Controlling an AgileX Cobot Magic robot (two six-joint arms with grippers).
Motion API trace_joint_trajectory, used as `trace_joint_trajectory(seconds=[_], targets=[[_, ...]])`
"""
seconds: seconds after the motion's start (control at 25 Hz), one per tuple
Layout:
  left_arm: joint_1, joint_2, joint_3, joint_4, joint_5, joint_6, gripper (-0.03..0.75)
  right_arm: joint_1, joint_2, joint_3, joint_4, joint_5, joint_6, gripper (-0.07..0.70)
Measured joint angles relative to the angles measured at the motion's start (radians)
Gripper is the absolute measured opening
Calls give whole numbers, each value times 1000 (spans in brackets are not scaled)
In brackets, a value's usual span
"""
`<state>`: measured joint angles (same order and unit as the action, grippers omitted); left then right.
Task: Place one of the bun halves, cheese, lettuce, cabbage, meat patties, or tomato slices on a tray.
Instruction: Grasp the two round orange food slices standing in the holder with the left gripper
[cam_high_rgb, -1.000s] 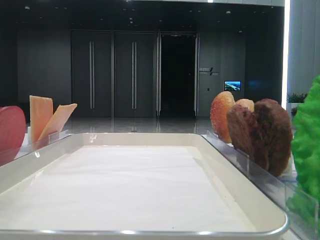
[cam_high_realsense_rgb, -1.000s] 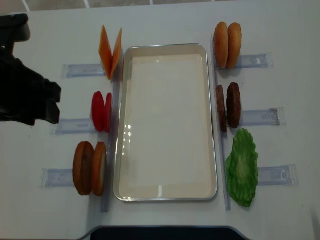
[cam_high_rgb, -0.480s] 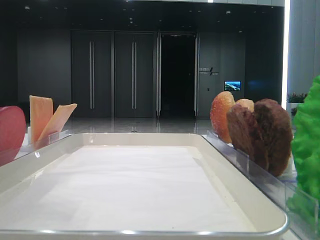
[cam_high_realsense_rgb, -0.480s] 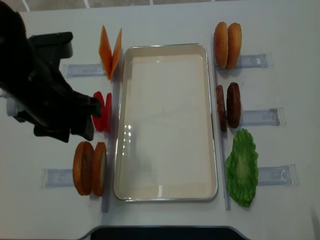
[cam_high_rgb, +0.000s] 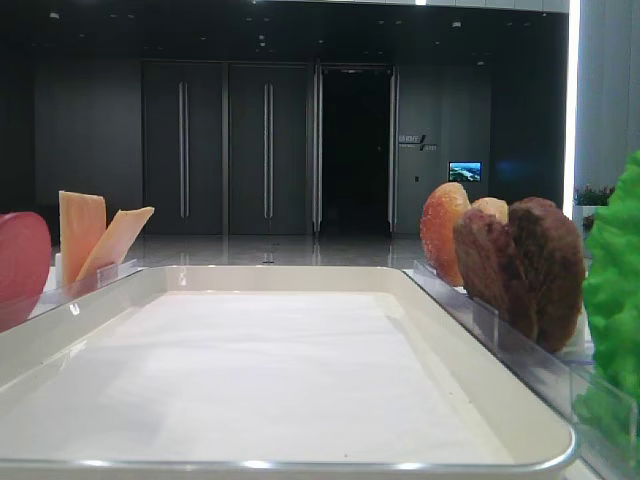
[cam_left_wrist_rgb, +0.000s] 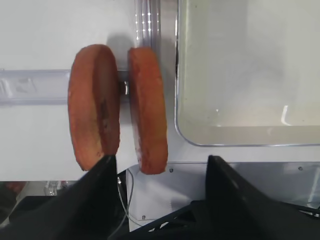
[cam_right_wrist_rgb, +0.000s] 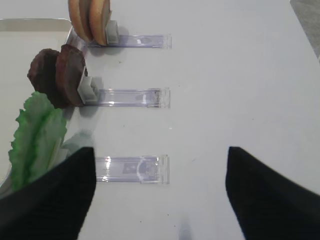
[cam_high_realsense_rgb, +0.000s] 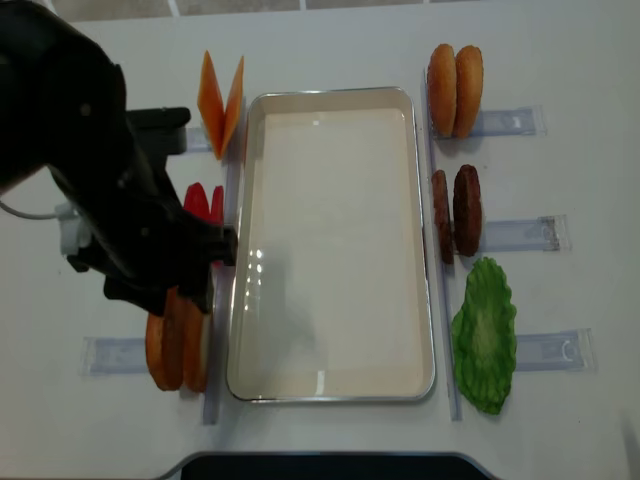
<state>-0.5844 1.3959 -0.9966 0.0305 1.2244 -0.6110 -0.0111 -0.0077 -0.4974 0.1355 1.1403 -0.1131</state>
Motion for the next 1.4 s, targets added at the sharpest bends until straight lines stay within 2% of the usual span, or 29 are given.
trace_joint_trajectory(seconds=[1.4], targets=[[0,217,7,23,-21,0,430,0,0,0,0,0,0,541]])
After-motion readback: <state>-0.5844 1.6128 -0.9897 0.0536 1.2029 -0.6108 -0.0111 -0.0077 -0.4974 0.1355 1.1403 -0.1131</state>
